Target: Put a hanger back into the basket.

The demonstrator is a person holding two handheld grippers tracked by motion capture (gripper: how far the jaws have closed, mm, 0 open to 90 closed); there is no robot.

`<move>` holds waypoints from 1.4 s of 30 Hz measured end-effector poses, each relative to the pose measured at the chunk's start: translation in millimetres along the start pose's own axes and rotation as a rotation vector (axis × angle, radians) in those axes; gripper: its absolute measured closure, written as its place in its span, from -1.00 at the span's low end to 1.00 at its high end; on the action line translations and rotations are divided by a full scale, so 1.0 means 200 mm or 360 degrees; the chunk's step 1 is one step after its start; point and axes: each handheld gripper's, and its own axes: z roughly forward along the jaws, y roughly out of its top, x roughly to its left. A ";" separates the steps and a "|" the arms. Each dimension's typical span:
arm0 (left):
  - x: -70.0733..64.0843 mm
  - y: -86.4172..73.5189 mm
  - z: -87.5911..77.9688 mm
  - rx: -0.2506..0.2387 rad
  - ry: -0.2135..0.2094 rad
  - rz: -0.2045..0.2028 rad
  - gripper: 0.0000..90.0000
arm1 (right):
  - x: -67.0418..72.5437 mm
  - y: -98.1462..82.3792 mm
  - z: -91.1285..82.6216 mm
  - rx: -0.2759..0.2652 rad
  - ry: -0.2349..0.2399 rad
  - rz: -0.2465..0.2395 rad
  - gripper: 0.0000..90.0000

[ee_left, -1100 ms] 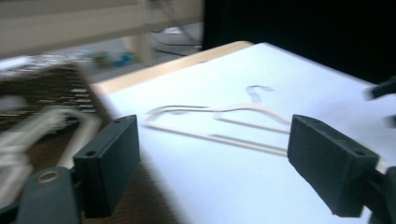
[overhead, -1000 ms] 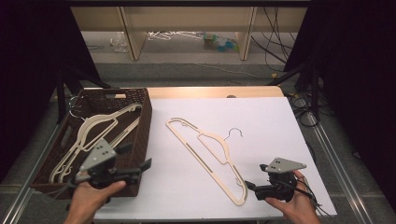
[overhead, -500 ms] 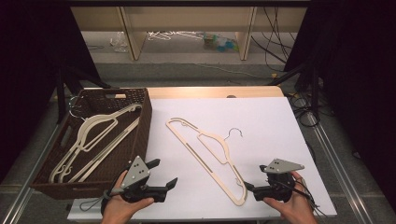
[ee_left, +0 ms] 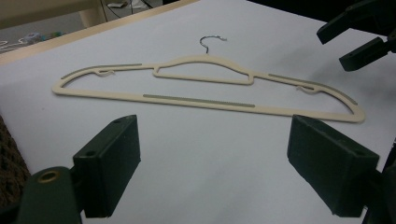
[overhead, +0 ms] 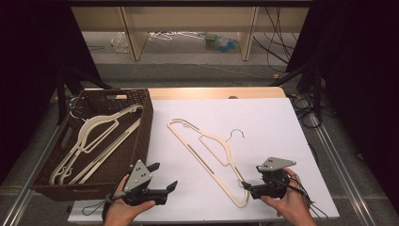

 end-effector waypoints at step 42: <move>0.02 -0.03 0.00 0.0055 -0.0026 0.0013 -0.59 | -0.05 0.27 0.37 0.0612 -0.0023 0.0052 0.40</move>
